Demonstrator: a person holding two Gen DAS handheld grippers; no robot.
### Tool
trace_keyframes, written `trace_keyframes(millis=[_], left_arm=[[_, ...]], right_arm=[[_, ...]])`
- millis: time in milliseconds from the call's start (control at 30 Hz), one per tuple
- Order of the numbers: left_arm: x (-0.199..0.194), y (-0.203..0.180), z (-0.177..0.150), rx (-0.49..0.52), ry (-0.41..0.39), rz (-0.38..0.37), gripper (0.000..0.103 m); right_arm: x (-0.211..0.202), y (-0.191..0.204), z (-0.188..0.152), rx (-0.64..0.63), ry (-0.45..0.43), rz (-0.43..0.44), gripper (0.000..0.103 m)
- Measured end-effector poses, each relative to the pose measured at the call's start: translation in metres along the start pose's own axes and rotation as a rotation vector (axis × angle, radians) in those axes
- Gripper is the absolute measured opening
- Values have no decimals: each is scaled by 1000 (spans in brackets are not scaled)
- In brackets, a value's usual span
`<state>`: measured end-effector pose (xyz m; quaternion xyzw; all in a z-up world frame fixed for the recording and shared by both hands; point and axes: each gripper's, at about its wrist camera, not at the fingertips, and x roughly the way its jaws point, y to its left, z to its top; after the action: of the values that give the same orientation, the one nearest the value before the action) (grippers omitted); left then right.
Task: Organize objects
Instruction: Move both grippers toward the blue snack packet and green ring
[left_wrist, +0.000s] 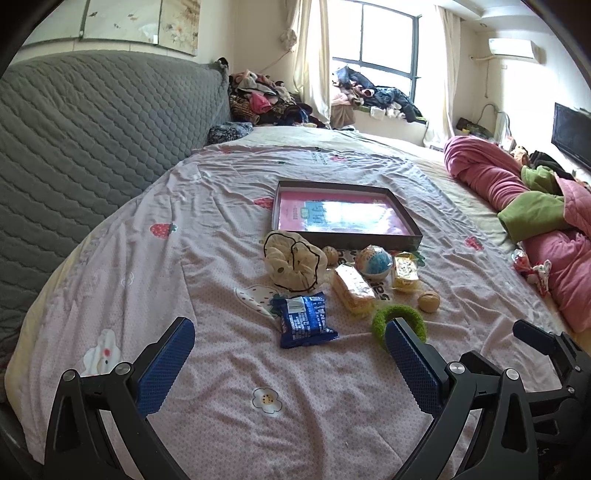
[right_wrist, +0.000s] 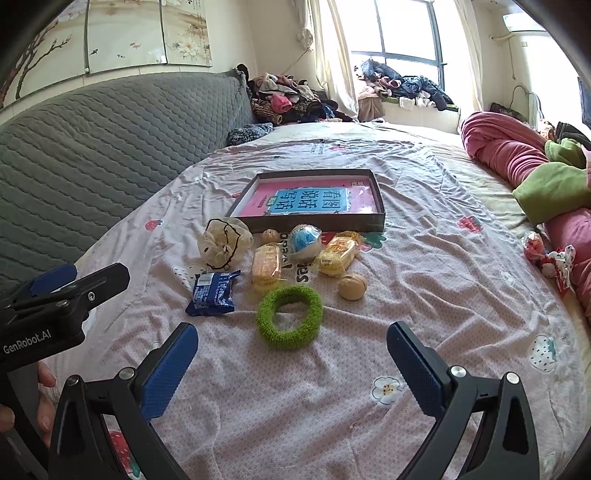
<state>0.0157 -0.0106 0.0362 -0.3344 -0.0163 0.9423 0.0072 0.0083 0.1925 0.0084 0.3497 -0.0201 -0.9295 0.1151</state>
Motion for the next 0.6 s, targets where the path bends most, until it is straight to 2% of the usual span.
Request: trace_keyframes(millis=[600], left_arm=[[3, 4, 12, -5, 10, -5, 103]], right_arm=[[-4, 5, 9, -5, -7, 14, 103]])
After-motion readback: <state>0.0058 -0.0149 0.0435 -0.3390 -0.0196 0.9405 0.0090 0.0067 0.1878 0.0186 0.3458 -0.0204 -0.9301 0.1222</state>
